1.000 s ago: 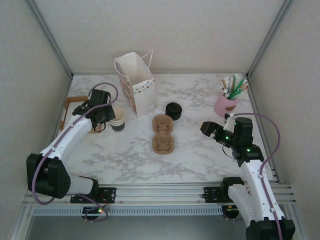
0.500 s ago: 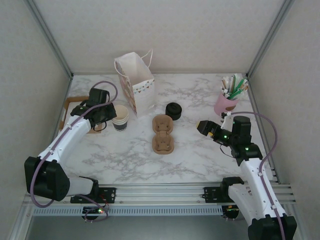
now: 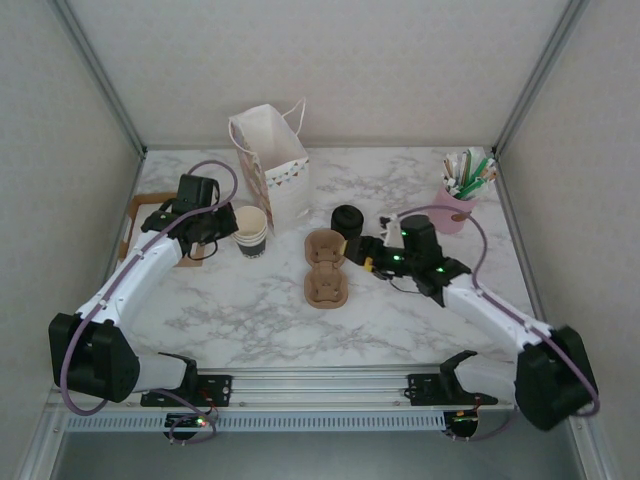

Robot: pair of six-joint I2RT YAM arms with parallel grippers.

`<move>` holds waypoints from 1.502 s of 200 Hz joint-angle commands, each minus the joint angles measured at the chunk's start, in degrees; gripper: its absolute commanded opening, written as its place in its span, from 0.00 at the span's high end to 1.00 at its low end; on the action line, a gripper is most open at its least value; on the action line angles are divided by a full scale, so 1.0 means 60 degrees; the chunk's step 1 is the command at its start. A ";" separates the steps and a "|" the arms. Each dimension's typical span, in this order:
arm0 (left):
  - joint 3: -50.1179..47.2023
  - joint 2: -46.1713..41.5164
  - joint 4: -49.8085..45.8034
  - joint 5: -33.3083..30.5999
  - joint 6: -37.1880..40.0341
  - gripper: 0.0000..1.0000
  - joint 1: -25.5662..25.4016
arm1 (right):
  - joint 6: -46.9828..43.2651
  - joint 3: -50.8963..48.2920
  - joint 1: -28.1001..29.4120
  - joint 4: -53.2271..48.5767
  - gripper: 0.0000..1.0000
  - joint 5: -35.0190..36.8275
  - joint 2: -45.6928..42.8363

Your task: Pack the takeout coffee

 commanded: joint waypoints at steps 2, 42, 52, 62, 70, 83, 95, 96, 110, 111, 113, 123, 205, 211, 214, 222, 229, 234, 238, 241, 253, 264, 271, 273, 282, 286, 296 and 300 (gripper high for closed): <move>-0.0115 0.0071 0.0416 0.0346 -0.0144 1.00 -0.0027 | 0.0630 0.1059 0.0714 0.1395 0.32 0.0420 0.1106; -0.0319 0.0116 0.0591 0.0531 -0.0193 1.00 0.0030 | 0.1364 0.1853 0.1236 0.2813 0.42 0.0642 0.2909; -0.0348 0.0105 0.0586 0.0533 -0.0197 1.00 0.0054 | 0.1533 0.2100 0.1319 0.3082 0.46 0.0622 0.3326; -0.0368 0.0091 0.0565 0.0518 -0.0195 1.00 0.0075 | 0.1657 0.2363 0.1415 0.3269 0.49 0.0630 0.3719; -0.0371 0.0072 0.0552 0.0527 -0.0206 1.00 0.0090 | 0.1746 0.2570 0.1516 0.3339 0.50 0.0641 0.4015; -0.0393 0.0049 0.0555 0.0531 -0.0222 1.00 0.0113 | 0.1881 0.2848 0.1654 0.3551 0.53 0.0682 0.4444; -0.0422 0.0021 0.0563 0.0543 -0.0261 1.00 0.0137 | 0.2020 0.3057 0.1756 0.3752 0.55 0.0730 0.4804; -0.0426 0.0025 0.0570 0.0544 -0.0262 1.00 0.0136 | 0.2027 0.3069 0.1766 0.3782 0.55 0.0730 0.4845; -0.0458 0.0028 0.0588 0.0582 -0.0300 1.00 0.0153 | 0.2210 0.3267 0.1846 0.4122 0.56 0.0713 0.5270; -0.0451 0.0028 0.0590 0.0586 -0.0296 1.00 0.0152 | 0.2225 0.3276 0.1855 0.4157 0.56 0.0707 0.5305; -0.0457 0.0021 0.0599 0.0596 -0.0293 1.00 0.0150 | 0.2254 0.3305 0.1861 0.4198 0.57 0.0694 0.5368; -0.0488 0.0026 0.0606 0.0601 -0.0306 1.00 0.0165 | 0.2386 0.3434 0.1914 0.4431 0.58 0.0643 0.5641; -0.0591 -0.0074 0.0577 0.0596 -0.0349 1.00 0.0247 | 0.3180 0.4118 0.2286 0.5692 0.58 0.0240 0.7020; -0.0591 -0.0083 0.0578 0.0604 -0.0353 1.00 0.0252 | 0.3216 0.4144 0.2286 0.5747 0.58 0.0220 0.7064; -0.0591 -0.0084 0.0577 0.0604 -0.0358 1.00 0.0252 | 0.3227 0.4149 0.2297 0.5777 0.58 0.0217 0.7096; -0.0587 -0.0085 0.0588 0.0604 -0.0364 1.00 0.0252 | 0.3283 0.4178 0.2296 0.5849 0.58 0.0168 0.7144; -0.0591 -0.0096 0.0581 0.0604 -0.0365 1.00 0.0252 | 0.3301 0.4199 0.2298 0.5908 0.58 0.0120 0.7182; -0.0592 -0.0089 0.0589 0.0603 -0.0366 1.00 0.0252 | 0.3337 0.4208 0.2306 0.5945 0.58 0.0114 0.7217; -0.0591 -0.0090 0.0590 0.0590 -0.0365 1.00 0.0252 | 0.3356 0.4222 0.2308 0.5976 0.58 0.0101 0.7243; -0.0591 -0.0078 0.0586 0.0590 -0.0365 1.00 0.0256 | 0.3353 0.4216 0.2303 0.5979 0.58 0.0094 0.7252; -0.0591 -0.0075 0.0599 0.0590 -0.0366 1.00 0.0260 | 0.3370 0.4233 0.2325 0.6037 0.58 0.0069 0.7288; -0.0591 -0.0088 0.0592 0.0591 -0.0365 1.00 0.0265 | 0.3367 0.4246 0.2333 0.6045 0.58 0.0071 0.7323; -0.0591 -0.0074 0.0592 0.0604 -0.0365 1.00 0.0260 | 0.3375 0.4259 0.2350 0.6040 0.58 0.0075 0.7356; -0.0591 -0.0074 0.0592 0.0604 -0.0365 1.00 0.0265 | 0.3387 0.4265 0.2344 0.6046 0.58 0.0068 0.7357; -0.0591 -0.0077 0.0606 0.0604 -0.0373 1.00 0.0267 | 0.3382 0.4279 0.2361 0.6062 0.58 0.0064 0.7404; -0.0591 -0.0074 0.0610 0.0604 -0.0379 1.00 0.0267 | 0.3395 0.4286 0.2349 0.6061 0.58 0.0056 0.7434; -0.0591 -0.0087 0.0619 0.0619 -0.0380 1.00 0.0267 | 0.3396 0.4298 0.2350 0.6064 0.58 0.0091 0.7477; -0.0591 -0.0076 0.0621 0.0633 -0.0391 1.00 0.0263 | 0.3404 0.4309 0.2361 0.6061 0.58 0.0100 0.7506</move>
